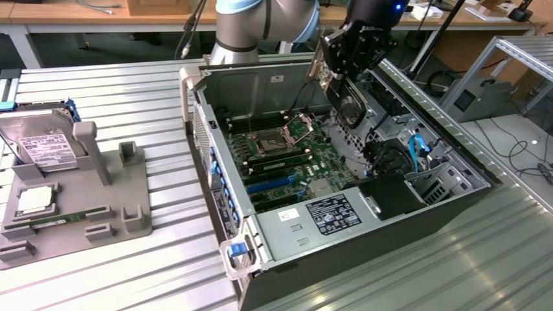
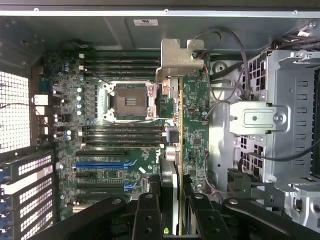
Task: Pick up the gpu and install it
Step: 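Pick up the gpu and move the gpu toward the slot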
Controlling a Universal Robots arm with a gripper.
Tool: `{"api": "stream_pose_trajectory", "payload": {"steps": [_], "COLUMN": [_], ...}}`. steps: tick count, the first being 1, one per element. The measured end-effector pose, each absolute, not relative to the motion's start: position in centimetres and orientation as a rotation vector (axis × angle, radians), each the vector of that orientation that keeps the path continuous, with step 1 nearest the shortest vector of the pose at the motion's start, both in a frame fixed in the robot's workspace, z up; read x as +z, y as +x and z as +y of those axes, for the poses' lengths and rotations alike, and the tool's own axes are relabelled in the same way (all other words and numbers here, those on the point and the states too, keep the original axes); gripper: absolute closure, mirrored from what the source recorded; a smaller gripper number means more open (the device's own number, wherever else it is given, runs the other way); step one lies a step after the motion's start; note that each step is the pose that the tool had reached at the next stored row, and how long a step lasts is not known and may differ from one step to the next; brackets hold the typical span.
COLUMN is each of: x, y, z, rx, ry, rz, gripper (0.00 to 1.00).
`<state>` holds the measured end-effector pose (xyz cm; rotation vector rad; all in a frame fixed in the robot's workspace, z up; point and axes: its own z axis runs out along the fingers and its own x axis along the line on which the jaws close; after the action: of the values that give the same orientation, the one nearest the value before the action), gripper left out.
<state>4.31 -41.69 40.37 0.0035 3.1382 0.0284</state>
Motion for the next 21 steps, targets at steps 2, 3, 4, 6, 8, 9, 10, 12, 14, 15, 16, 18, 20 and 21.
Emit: {"api": "stream_pose_trajectory", "payload": {"steps": [2,3,4,6,8,9,10,12,14,15,16,18,20,21], "x": [40.2,40.1,40.1,40.0,39.9,39.9,39.8,39.8,39.6,39.6,39.5,39.4,39.3,39.2], "y": [4.3,4.3,4.3,4.3,4.3,4.3,4.3,4.3,4.3,4.3,4.3,4.3,4.3,4.3], "z": [-41.7,-41.7,-41.7,-41.7,-41.7,-41.7,-41.7,-41.7,-41.8,-41.8,-41.8,-41.8,-41.8,-41.8], "rx": [0.029,0.029,0.029,0.029,0.029,0.03,0.03,0.03,0.03,0.03,0.03,0.03,0.031,0.031], "ry": [0.003,0.003,0.003,0.003,0.003,0.003,0.003,0.004,0.003,0.003,0.004,0.004,0.003,0.003], "rz": [3.138,3.138,3.138,3.138,3.138,3.138,3.138,3.138,3.138,3.138,3.138,3.138,3.138,3.138], "gripper": [0.73,0.73,0.73,0.73,0.73,0.73,0.73,0.73,0.73,0.73,0.73,0.73,0.73,0.73]}}
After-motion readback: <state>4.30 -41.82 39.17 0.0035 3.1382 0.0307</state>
